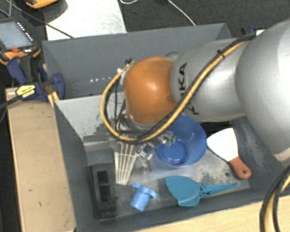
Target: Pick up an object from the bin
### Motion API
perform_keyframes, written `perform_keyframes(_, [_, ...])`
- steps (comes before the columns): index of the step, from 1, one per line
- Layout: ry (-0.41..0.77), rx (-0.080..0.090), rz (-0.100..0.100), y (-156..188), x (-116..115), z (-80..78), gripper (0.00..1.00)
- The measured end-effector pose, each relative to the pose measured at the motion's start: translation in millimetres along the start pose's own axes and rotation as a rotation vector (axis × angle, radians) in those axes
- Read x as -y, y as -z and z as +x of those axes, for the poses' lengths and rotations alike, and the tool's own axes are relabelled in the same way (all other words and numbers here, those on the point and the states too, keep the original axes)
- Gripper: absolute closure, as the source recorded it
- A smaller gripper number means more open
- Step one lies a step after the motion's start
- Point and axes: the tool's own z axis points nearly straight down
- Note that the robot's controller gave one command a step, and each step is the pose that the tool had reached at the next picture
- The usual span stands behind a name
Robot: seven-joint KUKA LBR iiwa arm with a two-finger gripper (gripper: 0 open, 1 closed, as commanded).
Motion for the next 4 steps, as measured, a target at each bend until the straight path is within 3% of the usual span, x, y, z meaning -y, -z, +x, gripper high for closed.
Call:
perform_keyframes(1, [0.01, 0.002, -0.004, -1.4, -5.7, -3.9, 1.0])
perform_keyframes(3, [0.009, 0.001, -0.005, 1.2, -6.1, -3.3, 1.0])
perform_keyframes(4, [0.008, -0.005, -0.005, 24.3, -5.8, -1.6, 1.0])
